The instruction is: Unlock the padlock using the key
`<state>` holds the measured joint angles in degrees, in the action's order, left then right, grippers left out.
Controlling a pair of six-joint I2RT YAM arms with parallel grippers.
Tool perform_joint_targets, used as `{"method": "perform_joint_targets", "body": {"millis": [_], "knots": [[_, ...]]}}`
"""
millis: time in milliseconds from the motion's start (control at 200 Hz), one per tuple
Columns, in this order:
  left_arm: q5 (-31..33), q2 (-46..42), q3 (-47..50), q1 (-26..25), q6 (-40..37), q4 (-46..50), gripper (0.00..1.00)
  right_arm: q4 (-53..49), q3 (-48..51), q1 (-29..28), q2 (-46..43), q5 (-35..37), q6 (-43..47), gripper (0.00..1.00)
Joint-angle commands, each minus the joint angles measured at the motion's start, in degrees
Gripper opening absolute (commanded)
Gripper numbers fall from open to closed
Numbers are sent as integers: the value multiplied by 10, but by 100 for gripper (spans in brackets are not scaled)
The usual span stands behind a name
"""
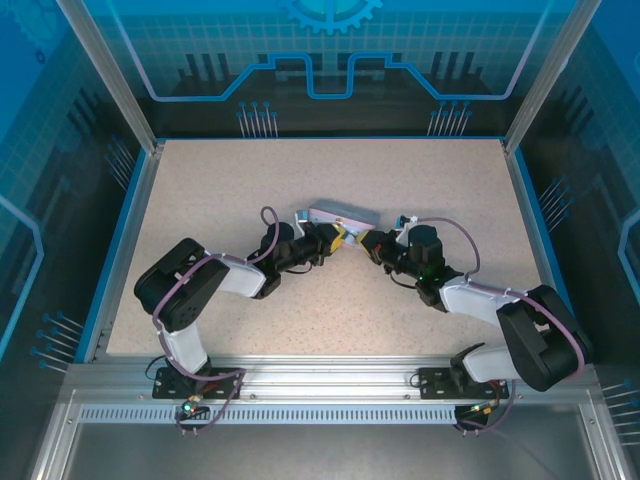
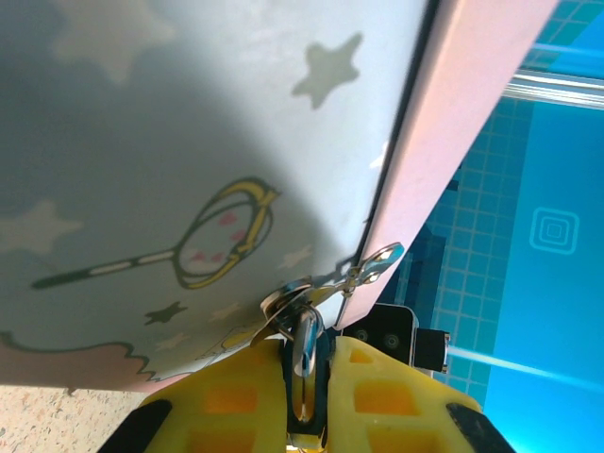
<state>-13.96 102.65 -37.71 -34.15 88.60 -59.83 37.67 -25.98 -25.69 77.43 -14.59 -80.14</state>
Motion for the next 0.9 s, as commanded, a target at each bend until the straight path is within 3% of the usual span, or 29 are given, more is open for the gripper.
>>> {"method": "perform_joint_targets", "body": {"millis": [0,895], "knots": [[-6,-18,0,-2,2,-26,0,4,-2,3,3,-1,2,0],[-7,-18,-1,-3,3,-24,0,2,-8,-15,17,4,2,0]]}}
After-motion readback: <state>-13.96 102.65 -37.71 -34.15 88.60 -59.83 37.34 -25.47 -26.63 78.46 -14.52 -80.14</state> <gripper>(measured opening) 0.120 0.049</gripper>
